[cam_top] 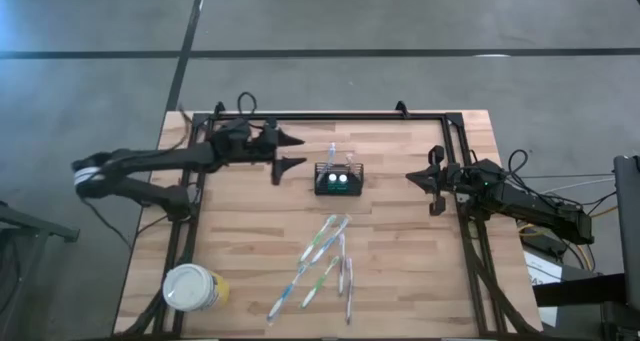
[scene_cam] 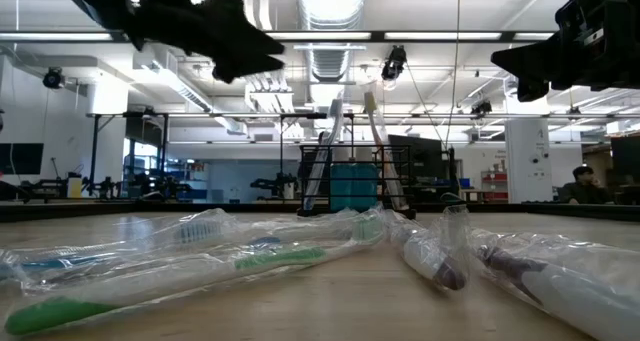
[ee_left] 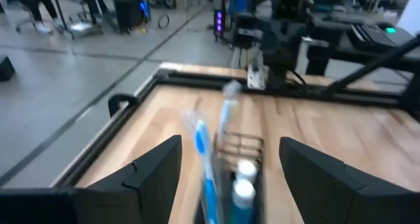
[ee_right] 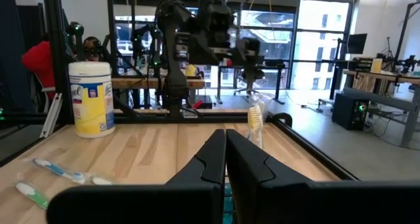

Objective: Pick & Place toothbrushing station
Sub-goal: Put the bottom blue toothbrush into the wire organizer

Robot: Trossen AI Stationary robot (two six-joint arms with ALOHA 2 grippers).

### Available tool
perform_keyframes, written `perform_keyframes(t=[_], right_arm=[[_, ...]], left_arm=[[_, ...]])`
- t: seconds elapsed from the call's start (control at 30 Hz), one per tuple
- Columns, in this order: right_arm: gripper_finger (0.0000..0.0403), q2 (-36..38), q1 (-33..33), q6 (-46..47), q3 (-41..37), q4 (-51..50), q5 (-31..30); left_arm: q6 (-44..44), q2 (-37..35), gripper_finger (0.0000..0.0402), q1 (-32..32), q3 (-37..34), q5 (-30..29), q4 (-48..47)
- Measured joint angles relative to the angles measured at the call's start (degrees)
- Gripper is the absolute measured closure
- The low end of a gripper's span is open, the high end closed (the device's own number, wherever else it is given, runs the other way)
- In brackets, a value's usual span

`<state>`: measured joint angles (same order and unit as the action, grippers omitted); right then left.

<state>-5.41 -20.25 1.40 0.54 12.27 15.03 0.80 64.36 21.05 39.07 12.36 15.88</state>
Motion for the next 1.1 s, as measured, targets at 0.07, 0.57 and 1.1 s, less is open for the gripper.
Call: perform_keyframes(t=[0.07,0.57,1.1], right_arm=[[0.0394,0.0,0.0,0.2,0.0,0.0,0.0],[0.0394,0.0,0.0,2.1,0.0,0.4,0.0],[0.0394,0.0,0.0,1.6,0.0,0.5,0.0]], left_arm=[[0.2,-4.3,0.0154,-0.7,0.0,-0.1,-6.8],[2.5,-28.6,0.0391,-4.6,-19.2,1.7,-1.1],[4.3,-40.7,0.0399,-4.1,-32.1,-4.7,1.7]])
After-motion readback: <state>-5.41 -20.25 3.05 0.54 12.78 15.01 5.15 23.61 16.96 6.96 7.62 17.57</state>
